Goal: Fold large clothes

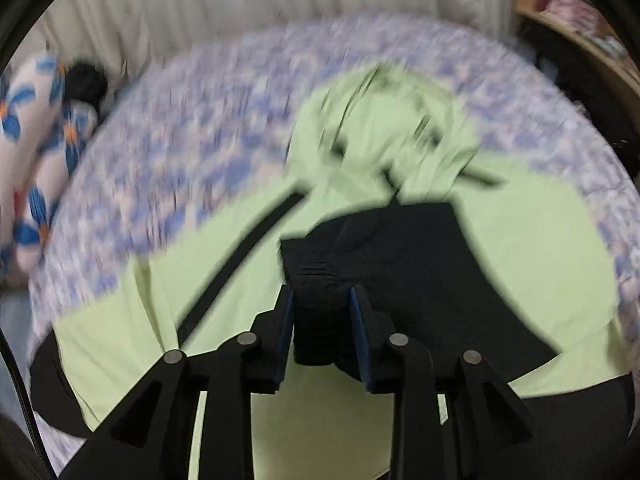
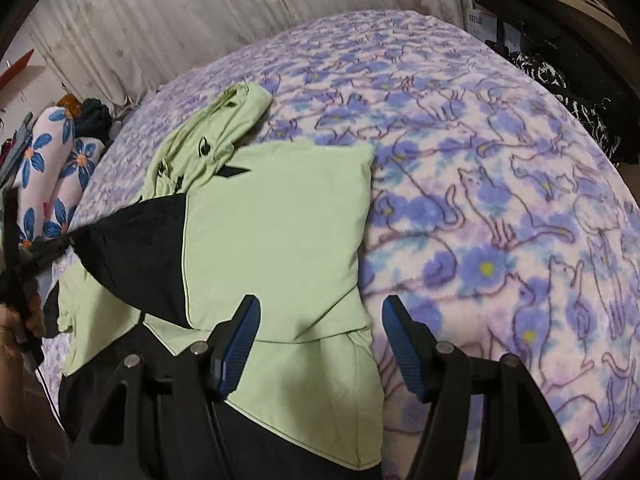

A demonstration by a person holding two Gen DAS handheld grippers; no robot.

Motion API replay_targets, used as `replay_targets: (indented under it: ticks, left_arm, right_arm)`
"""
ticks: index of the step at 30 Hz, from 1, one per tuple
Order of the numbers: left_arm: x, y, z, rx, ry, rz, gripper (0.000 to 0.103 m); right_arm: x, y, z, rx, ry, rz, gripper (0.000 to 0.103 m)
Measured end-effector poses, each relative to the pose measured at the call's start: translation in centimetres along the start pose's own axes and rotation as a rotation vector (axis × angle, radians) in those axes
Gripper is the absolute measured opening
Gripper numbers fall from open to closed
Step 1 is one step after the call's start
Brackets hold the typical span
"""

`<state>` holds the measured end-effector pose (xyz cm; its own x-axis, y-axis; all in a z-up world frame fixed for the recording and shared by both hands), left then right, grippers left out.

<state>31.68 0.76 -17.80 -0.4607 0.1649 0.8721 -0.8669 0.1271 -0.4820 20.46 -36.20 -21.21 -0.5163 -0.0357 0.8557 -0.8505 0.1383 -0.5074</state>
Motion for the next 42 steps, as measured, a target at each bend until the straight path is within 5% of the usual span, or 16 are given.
replay_targets:
  ticks: [4,8,11,13,15,18,19,21,24,26,31,35,42]
  left_arm:
    - [-2.7,1.8,-1.7,0.098,0.056,-0.041,0.030]
    - [-4.0,1.4,-2.6,0.165,0.086,-0.016,0.056]
    - [-5.2,0.7,-2.2,0.169,0.134,-0.017,0.056]
    - [-6.0,0.6,-1.4,0.148,0.182,-0.031,0.045]
    - [-6.7,0.6,-0.1,0.104,0.191,-0.046,0.009]
    - [-7.2,0.5,1.3,0.054,0.173,-0.052,0.005]
    - [-7.3,0.3,2.1,0.029,0.169,-0.057,0.005]
    - [-7.2,0.0,3.0,-0.002,0.158,-0.050,0.004]
    - [-6.2,-1.3,3.9,-0.036,0.135,0.008,0.004]
    - [-6.4,-1.8,3.5,-0.045,0.100,0.019,0.004]
    - [-8.1,-1.1,0.9,0.042,0.091,-0.041,0.005]
    - [-7.2,-1.9,-0.9,0.128,0.144,0.005,0.013]
    - [-7.5,-2.6,-1.1,0.131,0.151,0.014,0.016]
  right_arm:
    - [-1.0,-0.4,-0.3,-0.026,-0.017,-0.019,0.063]
    - [-2.4,-1.6,-1.1,-0.049,-0.034,-0.034,0.064]
    - [-4.1,-3.1,-1.3,-0.074,-0.041,-0.056,0.064]
    - [-6.0,-4.7,-1.2,-0.106,-0.044,-0.078,0.064]
    - [-7.5,-5.7,-1.1,-0.126,-0.033,-0.096,0.064]
    - [-10.6,-6.6,-0.3,-0.137,0.037,-0.139,0.063]
    - [-11.2,-6.6,-0.1,-0.136,0.048,-0.149,0.060]
    - [-11.8,-6.5,0.0,-0.112,0.069,-0.161,0.007]
    - [-10.2,-7.5,0.8,-0.109,0.087,-0.058,0.003]
    - [-11.1,-6.9,2.2,-0.139,0.096,-0.081,0.003]
    - [-11.3,-6.4,2.9,-0.198,-0.002,-0.136,0.010]
    - [-10.3,-8.4,3.0,-0.232,-0.022,-0.067,0.070]
    - [-14.6,-11.5,2.3,-0.291,-0.027,-0.111,0.073]
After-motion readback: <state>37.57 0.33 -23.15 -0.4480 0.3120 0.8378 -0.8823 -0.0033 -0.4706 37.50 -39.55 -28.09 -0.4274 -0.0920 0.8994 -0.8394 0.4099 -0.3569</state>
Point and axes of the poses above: each gripper's, at about its wrist camera, not at the fingertips, and x roughly against the way its jaws point, z to its right, y to its underside, the point moved 10 cm from there along -x, roughly the way its jaws point, and after that the axes turned 11 degrees about y, right-handed, at the moved point
